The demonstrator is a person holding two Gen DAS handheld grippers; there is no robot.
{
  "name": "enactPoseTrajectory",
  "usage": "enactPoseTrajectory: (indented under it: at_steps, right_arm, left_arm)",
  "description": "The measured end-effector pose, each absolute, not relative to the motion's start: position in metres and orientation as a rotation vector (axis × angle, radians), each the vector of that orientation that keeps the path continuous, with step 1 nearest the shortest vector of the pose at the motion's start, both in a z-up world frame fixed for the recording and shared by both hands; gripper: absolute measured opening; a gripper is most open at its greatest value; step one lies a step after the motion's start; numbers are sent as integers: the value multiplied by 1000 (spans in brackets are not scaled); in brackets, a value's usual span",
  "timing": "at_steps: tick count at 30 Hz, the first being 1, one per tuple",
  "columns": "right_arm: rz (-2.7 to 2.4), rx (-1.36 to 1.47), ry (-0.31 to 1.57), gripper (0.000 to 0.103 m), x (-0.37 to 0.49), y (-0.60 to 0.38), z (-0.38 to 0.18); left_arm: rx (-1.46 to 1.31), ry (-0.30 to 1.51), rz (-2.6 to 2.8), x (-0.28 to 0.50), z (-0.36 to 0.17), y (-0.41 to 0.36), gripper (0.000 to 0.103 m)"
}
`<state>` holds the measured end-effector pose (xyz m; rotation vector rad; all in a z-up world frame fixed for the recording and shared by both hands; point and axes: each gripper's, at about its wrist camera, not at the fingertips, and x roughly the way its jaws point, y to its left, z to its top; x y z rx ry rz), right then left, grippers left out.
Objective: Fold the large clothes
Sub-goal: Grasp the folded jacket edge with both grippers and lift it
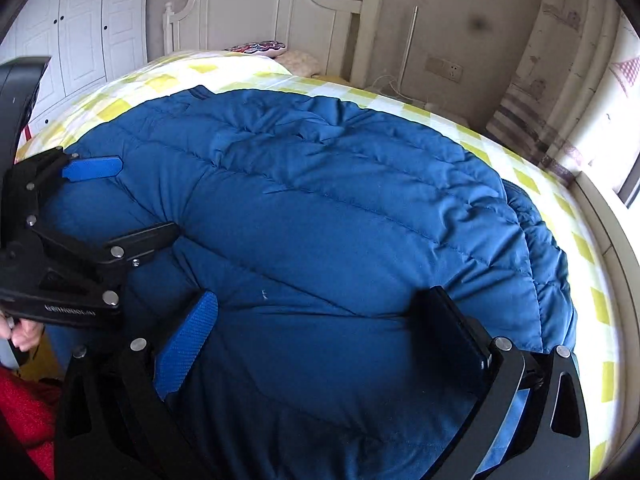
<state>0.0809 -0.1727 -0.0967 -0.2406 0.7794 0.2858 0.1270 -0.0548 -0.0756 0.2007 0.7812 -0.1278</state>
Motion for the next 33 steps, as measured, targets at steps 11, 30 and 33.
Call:
enactPoseTrajectory:
  at_steps: [11, 30, 33]
  right_arm:
    - [185, -147, 736, 98, 58, -222, -76]
    - [135, 91, 710, 98, 3, -321, -112]
    - [184, 251, 736, 98, 6, -339, -125]
  left_arm:
    - [114, 688, 21, 88, -49, 5, 99]
    - [-61, 727, 59, 57, -86, 82, 101]
    - [-205, 794, -14, 68, -92, 100, 101]
